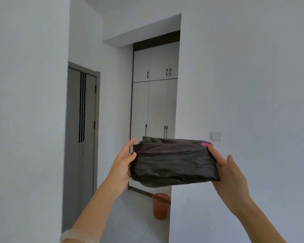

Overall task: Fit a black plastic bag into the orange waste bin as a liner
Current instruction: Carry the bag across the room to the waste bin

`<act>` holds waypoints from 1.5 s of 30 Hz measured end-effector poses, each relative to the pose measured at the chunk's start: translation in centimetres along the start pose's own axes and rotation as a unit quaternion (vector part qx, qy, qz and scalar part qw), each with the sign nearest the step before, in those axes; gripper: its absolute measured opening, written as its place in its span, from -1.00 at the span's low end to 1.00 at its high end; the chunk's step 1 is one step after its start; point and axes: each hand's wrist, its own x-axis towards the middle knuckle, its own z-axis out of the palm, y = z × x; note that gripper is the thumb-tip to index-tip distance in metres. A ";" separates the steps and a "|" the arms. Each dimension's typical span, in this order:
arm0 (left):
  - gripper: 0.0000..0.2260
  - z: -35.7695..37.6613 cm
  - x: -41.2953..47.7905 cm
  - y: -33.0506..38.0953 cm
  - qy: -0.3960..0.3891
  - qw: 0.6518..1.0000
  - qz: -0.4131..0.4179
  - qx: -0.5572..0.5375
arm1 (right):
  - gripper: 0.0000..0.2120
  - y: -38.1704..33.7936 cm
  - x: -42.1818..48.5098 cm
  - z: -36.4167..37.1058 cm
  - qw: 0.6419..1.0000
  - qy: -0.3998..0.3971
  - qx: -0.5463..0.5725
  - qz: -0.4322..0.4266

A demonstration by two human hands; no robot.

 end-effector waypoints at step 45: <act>-0.65 -33.8 106.0 -51.6 0.015 0.990 -0.139 0.028 | -0.57 62.4 99.7 -29.1 0.995 0.080 -0.047 0.036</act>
